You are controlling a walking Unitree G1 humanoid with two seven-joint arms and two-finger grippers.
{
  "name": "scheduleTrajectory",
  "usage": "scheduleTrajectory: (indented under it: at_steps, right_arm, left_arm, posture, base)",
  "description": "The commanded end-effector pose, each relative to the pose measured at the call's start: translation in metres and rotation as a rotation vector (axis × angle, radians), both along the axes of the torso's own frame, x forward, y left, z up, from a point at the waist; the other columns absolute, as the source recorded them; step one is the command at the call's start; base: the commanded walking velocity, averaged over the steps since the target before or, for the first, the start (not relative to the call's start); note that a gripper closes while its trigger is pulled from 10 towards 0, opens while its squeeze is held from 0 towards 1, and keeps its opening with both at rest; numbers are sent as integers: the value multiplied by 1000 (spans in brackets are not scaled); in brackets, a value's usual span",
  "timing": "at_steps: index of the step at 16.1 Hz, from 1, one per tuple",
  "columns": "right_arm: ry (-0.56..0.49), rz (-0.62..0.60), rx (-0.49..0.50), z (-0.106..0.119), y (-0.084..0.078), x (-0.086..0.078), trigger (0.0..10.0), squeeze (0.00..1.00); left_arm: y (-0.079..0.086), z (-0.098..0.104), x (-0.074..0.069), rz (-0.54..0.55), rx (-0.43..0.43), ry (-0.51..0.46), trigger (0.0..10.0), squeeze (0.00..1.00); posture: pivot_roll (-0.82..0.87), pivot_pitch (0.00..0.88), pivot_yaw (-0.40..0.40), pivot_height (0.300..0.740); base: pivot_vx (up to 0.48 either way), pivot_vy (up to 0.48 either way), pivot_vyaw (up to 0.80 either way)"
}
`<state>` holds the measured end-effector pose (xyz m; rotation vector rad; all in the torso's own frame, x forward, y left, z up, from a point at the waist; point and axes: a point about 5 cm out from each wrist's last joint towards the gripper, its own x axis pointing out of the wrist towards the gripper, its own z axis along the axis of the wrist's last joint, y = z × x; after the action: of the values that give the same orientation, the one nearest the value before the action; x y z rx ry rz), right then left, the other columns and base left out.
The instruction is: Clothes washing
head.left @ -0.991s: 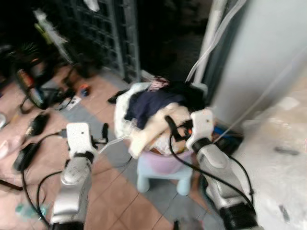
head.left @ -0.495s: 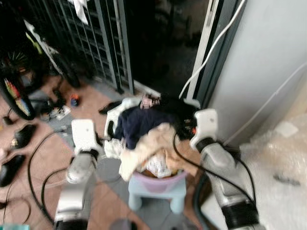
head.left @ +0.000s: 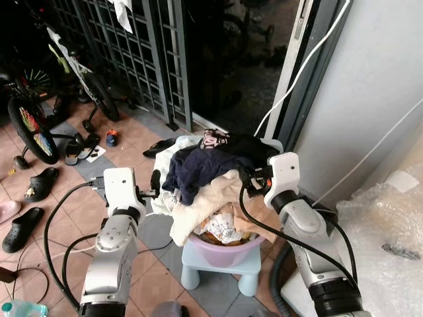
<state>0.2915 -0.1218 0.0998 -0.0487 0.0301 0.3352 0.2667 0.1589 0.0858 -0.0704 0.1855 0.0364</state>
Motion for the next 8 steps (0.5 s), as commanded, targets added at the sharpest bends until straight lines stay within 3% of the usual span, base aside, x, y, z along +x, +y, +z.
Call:
scheduleTrajectory:
  at_steps: [1,7,8]
  right_arm:
    - [6,18,0,-1,4,2,10000,0]
    - [-5,10,-20,1,5,5,10000,0]
    - [-3,-5,-27,1,4,5,10000,0]
  left_arm:
    - [4,0,1,13,3,5,10000,0]
    - [4,1,-1,14,7,14,10000,0]
    - [6,4,-1,17,14,-13,10000,0]
  posture:
    - [2,38,45,740]
    - [6,42,52,740]
    - [8,35,57,740]
  base:
    - [0,480,0]
    - [0,480,0]
    - [0,0,0]
